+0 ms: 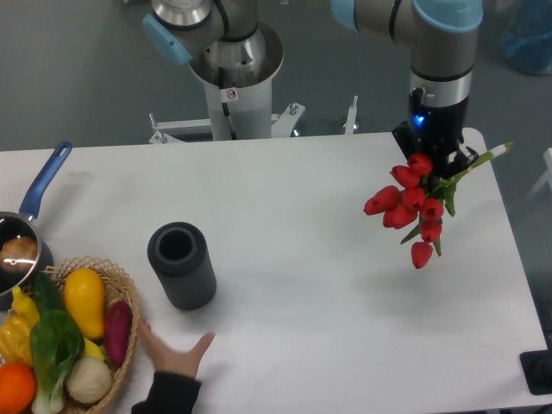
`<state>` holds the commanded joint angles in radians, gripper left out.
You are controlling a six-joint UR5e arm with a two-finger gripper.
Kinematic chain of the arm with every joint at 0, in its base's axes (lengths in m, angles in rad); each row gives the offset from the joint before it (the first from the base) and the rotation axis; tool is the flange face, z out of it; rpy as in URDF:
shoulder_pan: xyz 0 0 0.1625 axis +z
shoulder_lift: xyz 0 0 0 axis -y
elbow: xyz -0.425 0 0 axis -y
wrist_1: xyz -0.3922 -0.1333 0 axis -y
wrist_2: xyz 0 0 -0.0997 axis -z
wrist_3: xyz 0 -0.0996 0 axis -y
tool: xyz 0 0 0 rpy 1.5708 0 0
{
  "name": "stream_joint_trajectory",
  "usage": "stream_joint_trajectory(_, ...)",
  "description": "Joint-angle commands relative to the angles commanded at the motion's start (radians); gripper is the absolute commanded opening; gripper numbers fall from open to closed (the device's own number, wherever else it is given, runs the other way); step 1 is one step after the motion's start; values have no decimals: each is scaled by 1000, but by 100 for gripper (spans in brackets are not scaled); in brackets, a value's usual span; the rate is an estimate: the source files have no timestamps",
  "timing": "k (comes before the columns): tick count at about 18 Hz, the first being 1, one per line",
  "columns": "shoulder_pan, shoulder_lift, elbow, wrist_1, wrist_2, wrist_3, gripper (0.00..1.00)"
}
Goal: Place the flowers on the table
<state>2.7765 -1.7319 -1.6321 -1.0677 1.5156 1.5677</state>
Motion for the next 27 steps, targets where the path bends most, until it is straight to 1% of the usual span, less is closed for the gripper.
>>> stream_joint_trajectory(3,-2,0,0,0,2,-6,16)
stream_joint_trajectory(6,-9,0,-23,0,2,-14,17)
stream_joint_trajectory(9,-31,-2,-64,11,2,-37,20)
stream_joint_trajectory(11,-47,-15,-74,11,3,-49,26)
stream_joint_trajectory(12,-51,-17,-77,11,3,-51,31)
stream_joint_trajectory(14,-63,-24,-77,9,2,-51,49)
stream_joint_trajectory(15,-75,-29,-77,11,0,-51,67)
stream_joint_trajectory(16,-83,-37,-77,14,0,-51,80)
stream_joint_trajectory(17,-84,-43,-77,14,0,-52,88)
stream_joint_trajectory(19,-84,-44,-77,12,-2,-57,100)
stream_joint_trajectory(24,-84,-41,-77,17,-2,-63,100)
stream_joint_trajectory(27,-61,-43,-77,9,-20,-61,100)
